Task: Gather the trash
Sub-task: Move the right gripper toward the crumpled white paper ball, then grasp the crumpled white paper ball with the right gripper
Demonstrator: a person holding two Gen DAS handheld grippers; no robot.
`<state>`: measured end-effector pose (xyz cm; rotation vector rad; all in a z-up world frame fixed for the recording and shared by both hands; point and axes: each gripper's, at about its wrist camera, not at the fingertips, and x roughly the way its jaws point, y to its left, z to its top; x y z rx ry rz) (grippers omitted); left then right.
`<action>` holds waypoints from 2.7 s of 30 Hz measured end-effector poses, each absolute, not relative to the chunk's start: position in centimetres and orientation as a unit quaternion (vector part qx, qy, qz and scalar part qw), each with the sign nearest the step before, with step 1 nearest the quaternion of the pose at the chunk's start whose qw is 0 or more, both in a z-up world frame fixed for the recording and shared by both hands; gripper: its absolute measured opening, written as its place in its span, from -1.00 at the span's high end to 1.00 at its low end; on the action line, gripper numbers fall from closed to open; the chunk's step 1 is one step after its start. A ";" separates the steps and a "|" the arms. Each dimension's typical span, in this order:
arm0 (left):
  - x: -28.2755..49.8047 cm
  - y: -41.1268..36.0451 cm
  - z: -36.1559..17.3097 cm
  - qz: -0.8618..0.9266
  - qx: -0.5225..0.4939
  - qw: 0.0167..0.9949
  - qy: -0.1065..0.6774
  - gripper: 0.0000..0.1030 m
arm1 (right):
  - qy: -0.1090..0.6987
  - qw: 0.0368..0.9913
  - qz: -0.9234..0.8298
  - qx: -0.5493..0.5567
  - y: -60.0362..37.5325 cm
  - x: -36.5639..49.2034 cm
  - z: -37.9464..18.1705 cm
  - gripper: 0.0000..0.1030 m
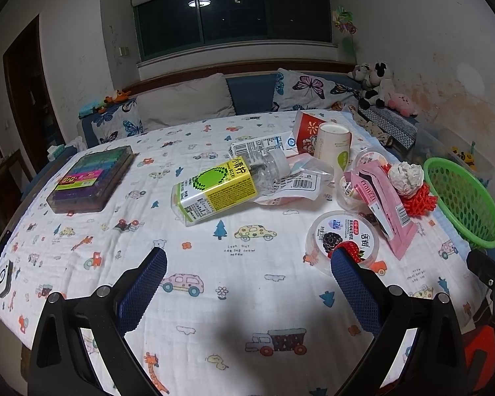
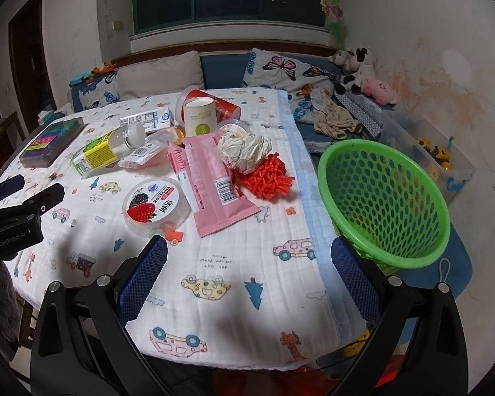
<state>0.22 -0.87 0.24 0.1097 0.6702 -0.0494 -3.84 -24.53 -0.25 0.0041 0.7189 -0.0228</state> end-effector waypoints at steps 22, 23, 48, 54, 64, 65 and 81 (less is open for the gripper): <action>0.8 -0.8 0.6 -0.022 0.055 0.942 0.329 -0.88 | 0.351 0.936 -0.015 0.000 -25.2 -3.1 0.1 -0.90; 1.0 -0.9 0.7 -0.022 0.056 0.942 0.329 -0.88 | 0.351 0.936 -0.015 0.000 -25.4 -3.0 0.1 -0.90; 3.9 -2.1 0.5 -0.026 0.065 0.938 0.339 -0.87 | 0.342 0.939 0.031 -0.013 -27.3 2.7 0.1 -0.68; 4.7 -2.2 0.2 -0.025 0.067 0.936 0.344 -0.86 | 0.345 0.937 0.060 -0.024 -27.1 5.2 -0.1 -0.61; 6.0 -2.5 -0.2 -0.031 0.061 0.931 0.359 -0.84 | 0.356 0.925 0.109 -0.071 -26.5 9.1 -1.0 -0.56; 6.0 -2.6 -0.3 -0.031 0.060 0.931 0.359 -0.84 | 0.359 0.924 0.115 -0.072 -26.6 9.4 -1.2 -0.56; 7.5 -4.5 -0.7 -0.063 0.048 0.925 0.373 -0.70 | 0.386 0.907 0.150 -0.079 -27.0 12.0 -3.0 -0.24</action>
